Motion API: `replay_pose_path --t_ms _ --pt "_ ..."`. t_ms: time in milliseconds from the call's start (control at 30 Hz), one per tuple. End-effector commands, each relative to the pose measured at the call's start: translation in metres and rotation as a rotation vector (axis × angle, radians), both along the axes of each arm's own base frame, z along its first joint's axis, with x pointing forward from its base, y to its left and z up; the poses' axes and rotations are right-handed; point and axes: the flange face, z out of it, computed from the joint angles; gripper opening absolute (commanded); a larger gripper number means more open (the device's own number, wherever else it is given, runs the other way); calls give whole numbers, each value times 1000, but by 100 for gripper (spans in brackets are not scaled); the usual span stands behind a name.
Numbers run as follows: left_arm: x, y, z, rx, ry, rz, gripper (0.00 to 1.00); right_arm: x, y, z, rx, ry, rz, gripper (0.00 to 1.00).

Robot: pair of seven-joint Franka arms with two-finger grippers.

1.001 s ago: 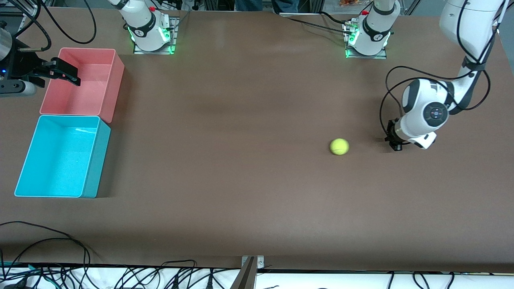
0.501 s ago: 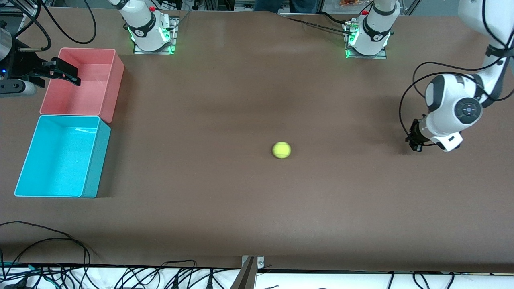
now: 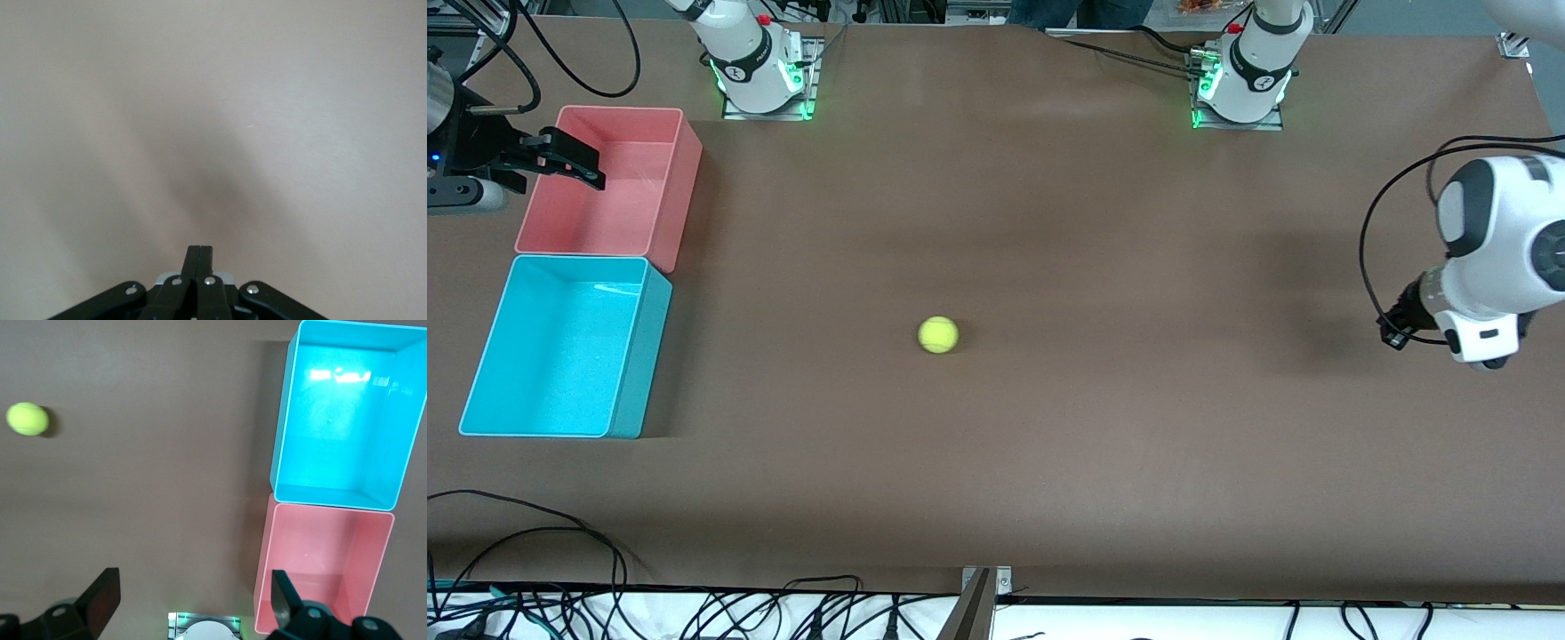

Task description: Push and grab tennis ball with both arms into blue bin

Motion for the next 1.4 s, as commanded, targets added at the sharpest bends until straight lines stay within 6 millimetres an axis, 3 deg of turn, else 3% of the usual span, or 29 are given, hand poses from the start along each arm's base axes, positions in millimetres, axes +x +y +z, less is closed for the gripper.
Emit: replay_pose_path --t_ms 0,167,434,501,534,567,601,901,1135,1369 --pt "17 -1 45 -59 9 -181 0 -3 1 9 4 1 6 100" --pt "23 -5 74 -74 24 -314 0 -3 2 9 6 3 6 100" --pt "30 -15 125 -105 46 -579 26 -3 1 9 4 1 6 100" --pt "30 -16 135 -108 48 -613 45 -4 1 10 5 1 9 100" --pt "30 -17 139 -111 54 -628 66 -4 1 10 5 1 12 100" --pt "29 -17 142 -113 59 -630 93 -4 0 10 5 1 11 100" --pt "29 -18 145 -113 59 -631 100 -3 -1 10 5 -1 8 100" --pt "34 -44 178 -109 14 -676 100 -3 -2 10 -3 -2 7 100" --pt "40 -54 227 -167 -119 -678 100 -3 -2 10 -7 -3 -3 100" --pt "39 -56 231 -191 -133 -679 100 -2 -3 9 -6 -10 -6 100"
